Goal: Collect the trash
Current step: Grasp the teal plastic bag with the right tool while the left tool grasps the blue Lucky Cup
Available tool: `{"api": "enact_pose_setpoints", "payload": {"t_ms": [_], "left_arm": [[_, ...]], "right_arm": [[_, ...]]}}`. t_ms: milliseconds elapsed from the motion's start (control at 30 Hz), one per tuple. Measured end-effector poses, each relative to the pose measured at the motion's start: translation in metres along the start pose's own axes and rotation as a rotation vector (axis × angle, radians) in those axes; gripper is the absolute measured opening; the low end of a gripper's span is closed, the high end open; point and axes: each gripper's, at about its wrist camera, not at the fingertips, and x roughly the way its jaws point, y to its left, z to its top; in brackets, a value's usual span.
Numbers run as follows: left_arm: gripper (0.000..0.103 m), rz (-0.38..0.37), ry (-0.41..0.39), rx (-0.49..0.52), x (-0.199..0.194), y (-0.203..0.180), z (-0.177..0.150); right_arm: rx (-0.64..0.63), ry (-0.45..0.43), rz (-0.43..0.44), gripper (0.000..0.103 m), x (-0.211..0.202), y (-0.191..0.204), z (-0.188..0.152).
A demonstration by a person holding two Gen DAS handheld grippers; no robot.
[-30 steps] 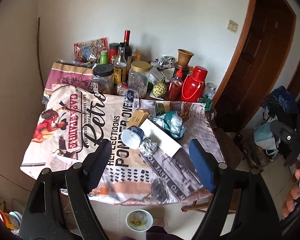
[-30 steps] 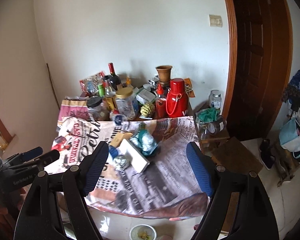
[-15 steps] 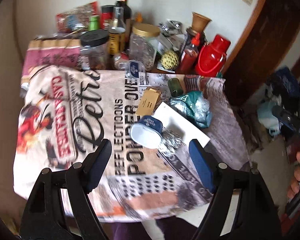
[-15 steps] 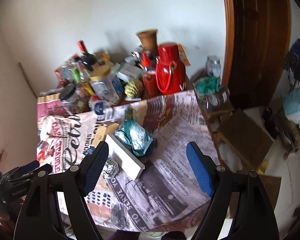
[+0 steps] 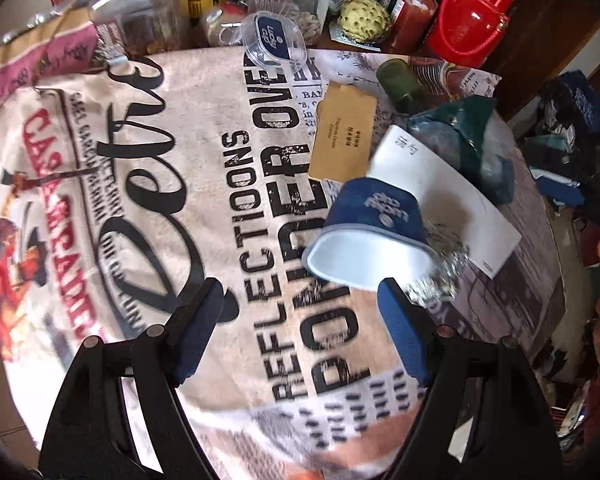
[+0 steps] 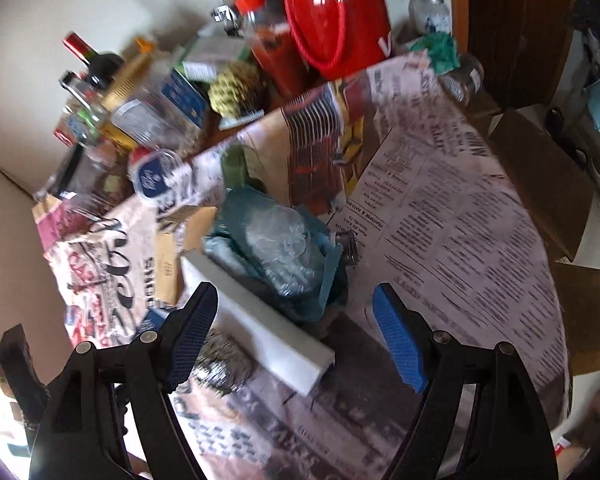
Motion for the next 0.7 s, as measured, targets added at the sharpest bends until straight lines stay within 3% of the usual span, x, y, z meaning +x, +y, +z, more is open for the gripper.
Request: {"api": "enact_pose_setpoints", "payload": {"t_ms": [200,233,300,400,467,600,700], "left_arm": [[0.078,-0.019,-0.058,0.038,0.020,0.002,0.010],[0.074,-0.025,-0.067,0.039,0.022,0.002,0.012],[0.052,-0.034,-0.069,0.047,0.028,0.001,0.015],[0.031,-0.033,-0.056,0.046,0.036,-0.001,0.019],[0.023,-0.022,-0.068,0.054,0.035,-0.003,0.020],[0.011,0.077,-0.068,0.122,0.035,-0.013,0.021],[0.009,0.071,-0.068,0.111,0.031,-0.011,0.023]], "right_arm": [[0.022,0.042,0.029,0.077,0.034,-0.008,0.011],[0.040,0.053,0.040,0.077,0.038,-0.011,0.013],[0.092,0.073,0.077,0.077,0.047,-0.017,0.015],[0.125,0.077,0.083,0.077,0.052,-0.020,0.017],[0.113,0.081,0.064,0.077,0.054,-0.019,0.017],[0.066,0.087,0.016,0.072,0.063,-0.013,0.017],[0.038,0.066,-0.021,0.064,0.062,-0.009,0.018]]}}
